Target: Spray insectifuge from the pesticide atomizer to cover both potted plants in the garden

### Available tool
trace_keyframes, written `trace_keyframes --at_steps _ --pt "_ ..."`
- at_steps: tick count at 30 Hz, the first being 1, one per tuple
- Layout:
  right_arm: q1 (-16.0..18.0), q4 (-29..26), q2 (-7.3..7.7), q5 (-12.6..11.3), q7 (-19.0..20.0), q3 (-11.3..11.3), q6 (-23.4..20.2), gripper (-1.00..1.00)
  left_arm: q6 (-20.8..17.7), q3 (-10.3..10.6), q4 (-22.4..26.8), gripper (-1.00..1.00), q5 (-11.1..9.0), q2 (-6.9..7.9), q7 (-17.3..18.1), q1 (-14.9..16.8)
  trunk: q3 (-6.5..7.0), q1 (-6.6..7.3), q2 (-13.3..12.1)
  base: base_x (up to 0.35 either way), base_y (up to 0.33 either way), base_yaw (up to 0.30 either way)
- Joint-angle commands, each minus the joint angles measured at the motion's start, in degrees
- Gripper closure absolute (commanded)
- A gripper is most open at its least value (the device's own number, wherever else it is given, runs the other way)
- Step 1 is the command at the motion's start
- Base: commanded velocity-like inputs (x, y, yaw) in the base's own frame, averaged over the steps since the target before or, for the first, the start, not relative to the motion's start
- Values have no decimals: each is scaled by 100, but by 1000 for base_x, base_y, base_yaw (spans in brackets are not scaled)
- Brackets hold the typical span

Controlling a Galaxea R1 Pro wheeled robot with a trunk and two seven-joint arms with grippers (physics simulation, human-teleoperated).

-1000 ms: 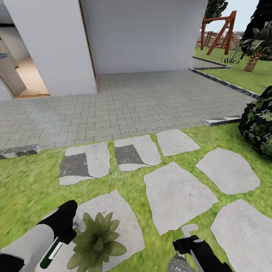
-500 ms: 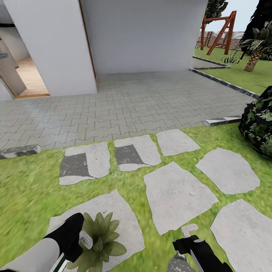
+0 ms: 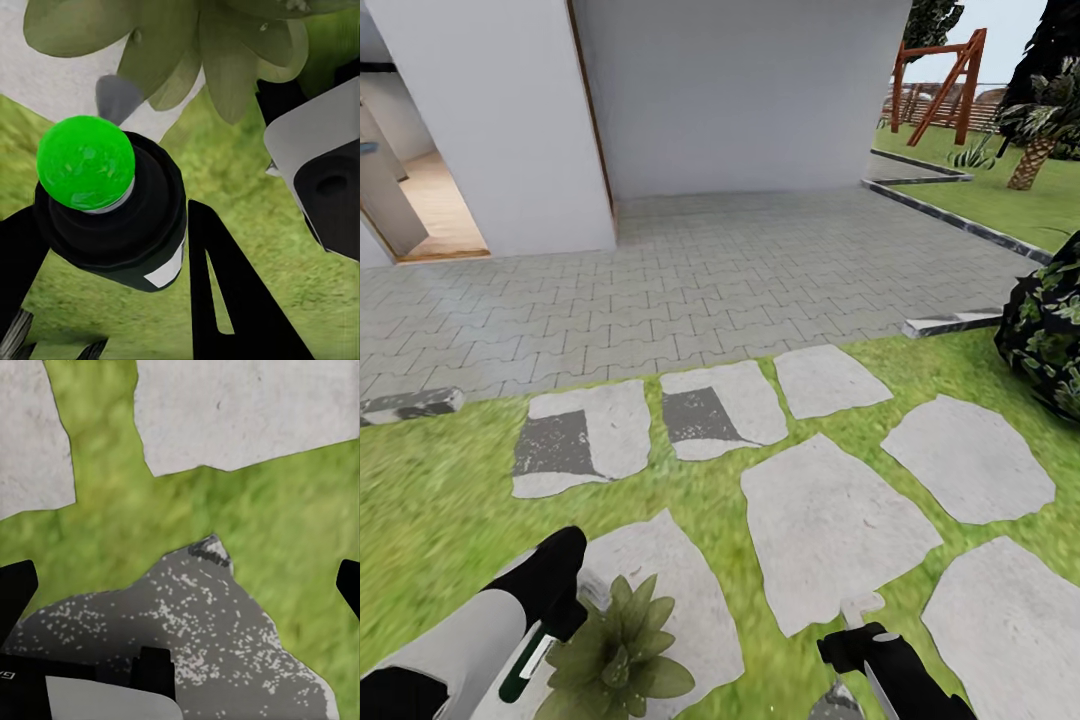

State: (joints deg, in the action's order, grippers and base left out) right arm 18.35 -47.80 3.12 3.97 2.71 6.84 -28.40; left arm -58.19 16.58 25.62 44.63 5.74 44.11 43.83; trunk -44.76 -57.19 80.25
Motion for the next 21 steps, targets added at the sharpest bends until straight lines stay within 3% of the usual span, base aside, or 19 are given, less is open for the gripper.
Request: trace_keyframes --at_steps 1,9,21 --pt "2 -10 5 44 29 10 -34 -100 -8 29 12 100 54 5 55 -6 -5 0 3 12 0 0" --pt "2 -10 5 42 28 10 -36 -100 -8 27 6 100 55 28 68 -358 -5 0 3 2 0 0" --pt "2 -10 5 42 30 10 -34 -100 -8 18 5 100 54 41 63 -377 -22 -22 43 0 0 0"
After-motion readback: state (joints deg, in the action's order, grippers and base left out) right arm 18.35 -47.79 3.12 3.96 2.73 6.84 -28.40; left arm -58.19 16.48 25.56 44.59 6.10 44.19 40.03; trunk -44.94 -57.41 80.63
